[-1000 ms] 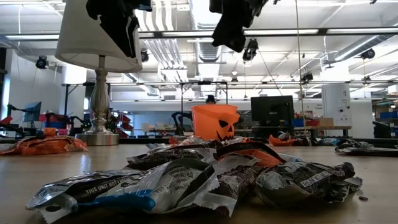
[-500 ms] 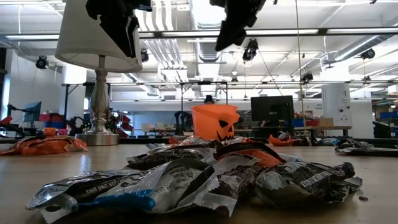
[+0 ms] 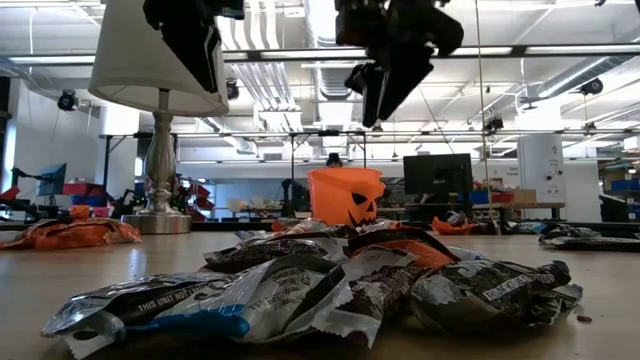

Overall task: Organize candy in baskets
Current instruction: Put the orange chocolate into the orange bucket

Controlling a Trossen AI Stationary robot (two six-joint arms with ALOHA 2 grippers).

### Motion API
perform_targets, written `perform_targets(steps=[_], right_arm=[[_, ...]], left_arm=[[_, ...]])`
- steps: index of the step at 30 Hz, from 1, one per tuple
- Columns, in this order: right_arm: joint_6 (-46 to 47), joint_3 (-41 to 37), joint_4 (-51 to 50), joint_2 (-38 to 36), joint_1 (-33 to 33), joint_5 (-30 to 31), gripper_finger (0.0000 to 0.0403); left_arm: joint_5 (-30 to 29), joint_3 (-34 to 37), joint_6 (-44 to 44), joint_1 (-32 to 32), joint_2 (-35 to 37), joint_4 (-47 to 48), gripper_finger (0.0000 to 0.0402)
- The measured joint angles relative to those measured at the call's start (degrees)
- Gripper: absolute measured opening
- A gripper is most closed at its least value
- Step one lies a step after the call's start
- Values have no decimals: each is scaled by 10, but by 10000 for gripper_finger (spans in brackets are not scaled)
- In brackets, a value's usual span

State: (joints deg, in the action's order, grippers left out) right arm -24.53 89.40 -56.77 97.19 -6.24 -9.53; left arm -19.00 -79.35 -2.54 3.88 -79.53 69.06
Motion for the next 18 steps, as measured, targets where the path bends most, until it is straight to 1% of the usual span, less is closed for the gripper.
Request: perform_targets(steps=[5,7,12,18], right_arm=[[-22,-11,0,15,0,-28,176],[-34,-14,0,19,3,-30,176],[-39,-20,1,31,6,-33,176],[-40,-23,5,57,12,-59,176]], left_arm=[[0,0,-15,0,0,0,169],[-1,0,-19,0,0,0,169],[-13,0,-27,0,0,0,169],[-15,0,-30,1,0,0,169]])
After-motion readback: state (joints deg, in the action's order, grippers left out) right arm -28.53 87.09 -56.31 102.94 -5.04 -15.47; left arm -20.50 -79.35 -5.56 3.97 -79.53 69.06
